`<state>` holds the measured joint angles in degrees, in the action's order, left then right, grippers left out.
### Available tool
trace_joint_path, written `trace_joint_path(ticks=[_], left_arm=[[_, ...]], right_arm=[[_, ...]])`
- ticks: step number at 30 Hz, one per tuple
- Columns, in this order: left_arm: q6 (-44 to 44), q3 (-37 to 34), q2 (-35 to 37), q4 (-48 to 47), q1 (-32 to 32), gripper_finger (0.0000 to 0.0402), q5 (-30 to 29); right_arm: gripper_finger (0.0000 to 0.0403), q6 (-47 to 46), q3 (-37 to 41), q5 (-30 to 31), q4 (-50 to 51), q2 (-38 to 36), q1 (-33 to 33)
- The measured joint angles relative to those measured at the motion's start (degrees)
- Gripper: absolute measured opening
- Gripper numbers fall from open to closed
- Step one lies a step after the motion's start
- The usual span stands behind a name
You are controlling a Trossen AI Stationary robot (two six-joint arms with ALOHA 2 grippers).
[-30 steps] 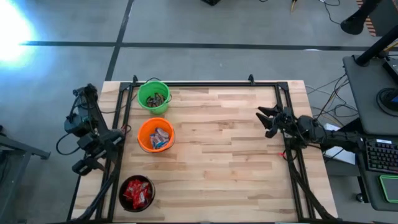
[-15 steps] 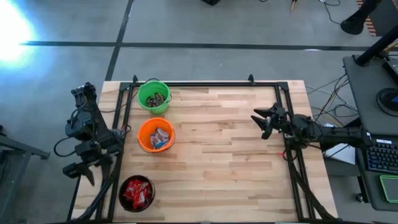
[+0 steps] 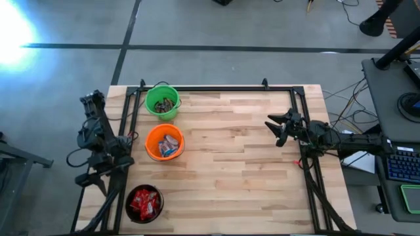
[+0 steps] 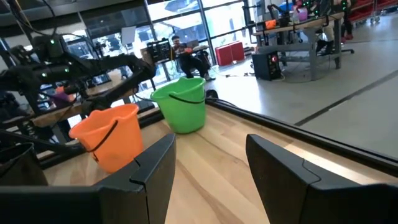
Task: Organize candy in baskets
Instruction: Return to Home Position
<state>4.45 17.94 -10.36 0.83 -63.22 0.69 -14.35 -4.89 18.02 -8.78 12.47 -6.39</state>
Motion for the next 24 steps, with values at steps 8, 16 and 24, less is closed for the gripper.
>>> trace_joint_path(ticks=[8, 16, 24], left_arm=[[1.5, -8.7, 5.4, 7.3, 0.0, 0.0158, 0.0], [0.8, -13.8, 7.4, 11.9, 0.0, 0.0158, -0.3], [0.5, -17.1, 10.4, 12.0, 1.3, 0.0158, -4.5]], right_arm=[[0.0189, 0.0, 0.0, 0.0, 0.0, 0.0, 0.0], [0.0189, -0.1, 0.0, 0.0, 0.0, 0.0, 0.0], [0.0189, -0.1, 0.0, 0.0, 0.0, 0.0, 0.0]])
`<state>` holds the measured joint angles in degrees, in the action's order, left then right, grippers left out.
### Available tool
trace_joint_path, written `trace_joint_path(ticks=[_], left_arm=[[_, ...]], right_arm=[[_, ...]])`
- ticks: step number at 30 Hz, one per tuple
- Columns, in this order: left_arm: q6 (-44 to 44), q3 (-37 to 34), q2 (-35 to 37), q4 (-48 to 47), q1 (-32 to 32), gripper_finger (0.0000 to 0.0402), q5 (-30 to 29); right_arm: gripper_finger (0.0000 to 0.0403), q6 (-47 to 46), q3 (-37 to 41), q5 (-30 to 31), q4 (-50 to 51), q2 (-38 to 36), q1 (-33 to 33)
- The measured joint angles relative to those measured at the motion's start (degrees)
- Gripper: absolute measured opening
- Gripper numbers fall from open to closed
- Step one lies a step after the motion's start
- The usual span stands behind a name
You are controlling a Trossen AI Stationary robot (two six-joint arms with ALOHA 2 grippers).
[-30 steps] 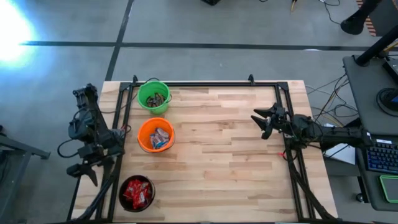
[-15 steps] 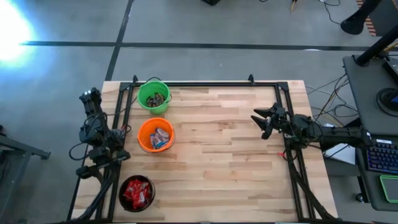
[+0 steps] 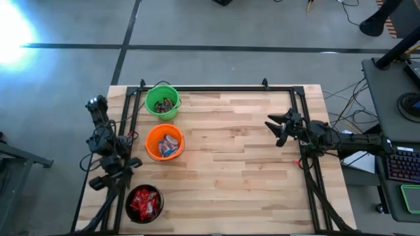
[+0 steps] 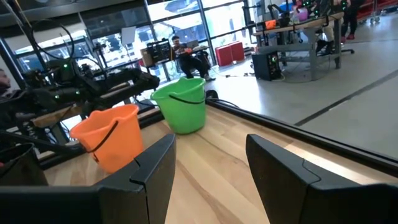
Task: Organize candy in baskets
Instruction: Return to Home Position
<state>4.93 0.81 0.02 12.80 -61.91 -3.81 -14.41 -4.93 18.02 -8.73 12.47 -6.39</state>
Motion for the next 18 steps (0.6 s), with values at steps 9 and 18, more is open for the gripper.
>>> trace_joint_path(ticks=[9, 18], left_arm=[[-2.9, -0.2, 0.0, -2.4, 6.7, 0.0158, -0.2], [-3.0, -0.2, 0.0, -8.0, 18.5, 0.0158, -0.2]], right_arm=[[0.0189, 0.0, 0.0, 0.0, 0.1, 0.0, 0.0], [0.0189, 0.0, 0.0, 0.0, 0.4, 0.0, 0.0]])
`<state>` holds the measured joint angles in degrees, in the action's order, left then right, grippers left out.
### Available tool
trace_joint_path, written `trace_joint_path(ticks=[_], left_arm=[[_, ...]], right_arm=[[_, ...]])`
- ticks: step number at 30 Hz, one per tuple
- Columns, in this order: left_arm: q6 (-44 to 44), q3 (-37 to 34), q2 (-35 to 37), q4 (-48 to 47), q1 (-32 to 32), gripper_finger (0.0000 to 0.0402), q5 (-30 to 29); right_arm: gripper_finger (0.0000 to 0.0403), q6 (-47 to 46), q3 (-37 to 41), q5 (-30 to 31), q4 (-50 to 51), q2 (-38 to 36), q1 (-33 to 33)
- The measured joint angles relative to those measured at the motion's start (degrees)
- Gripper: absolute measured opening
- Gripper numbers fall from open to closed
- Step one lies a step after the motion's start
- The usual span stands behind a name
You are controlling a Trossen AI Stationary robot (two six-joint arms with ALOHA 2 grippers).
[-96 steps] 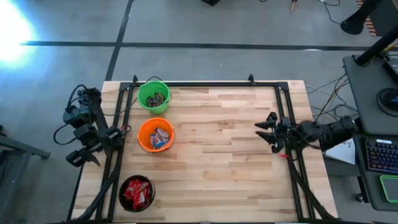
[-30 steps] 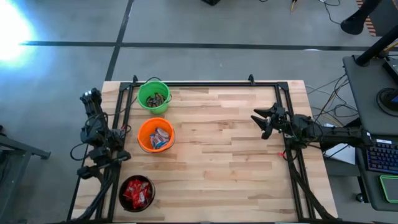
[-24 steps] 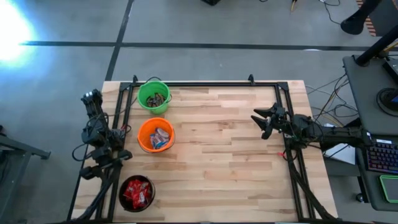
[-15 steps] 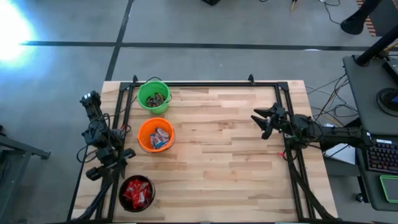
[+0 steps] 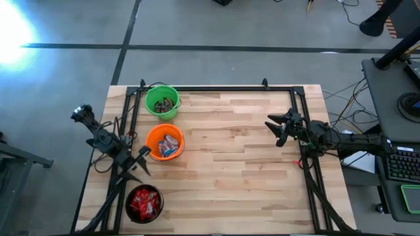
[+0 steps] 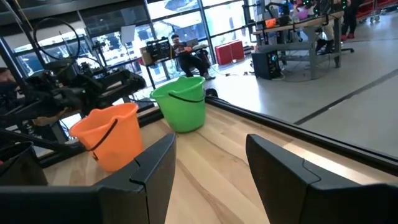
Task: Organize candy in baskets
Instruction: Return to Home Position
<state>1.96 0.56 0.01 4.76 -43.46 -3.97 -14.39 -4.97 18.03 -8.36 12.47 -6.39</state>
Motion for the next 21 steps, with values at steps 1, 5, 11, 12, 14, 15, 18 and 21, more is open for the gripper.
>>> trace_joint_path(ticks=[1, 5, 11, 12, 14, 15, 18, 21], left_arm=[[-0.3, 0.0, 0.0, -0.3, 1.3, 0.0158, 0.0], [-4.2, 0.0, 0.0, -0.4, 5.2, 0.0158, 0.0], [-9.1, 0.0, 0.0, -0.7, 8.1, 0.0158, 0.0], [-9.4, 0.0, 0.0, -0.8, 8.3, 0.0158, 0.0], [-9.6, 0.0, 0.0, -1.0, 8.5, 0.0158, 0.0], [-9.6, 0.0, 0.0, -1.2, 8.5, 0.0158, 0.0], [-9.5, 0.0, -0.4, -1.2, 8.5, 0.0158, 0.0], [-9.5, 0.0, -0.6, -1.2, 8.5, 0.0158, 0.0]], right_arm=[[0.0189, 0.0, 0.0, 0.0, 0.0, 0.0, 0.0], [0.0189, 0.0, 0.0, 0.0, 0.0, 0.0, 0.0], [0.0189, 0.0, 0.0, 0.0, 0.0, 0.0, 0.0], [0.0189, 0.0, 0.0, 0.0, 0.0, 0.0, 0.0], [0.0189, -0.1, 0.0, 0.0, 0.0, 0.0, 0.0], [0.0189, 0.0, 0.0, 0.0, 0.0, 0.0, 0.0], [0.0189, -0.1, 0.0, 0.0, 0.0, 0.0, 0.0], [0.0189, 0.0, 0.0, 0.0, 0.1, 0.0, 0.0]])
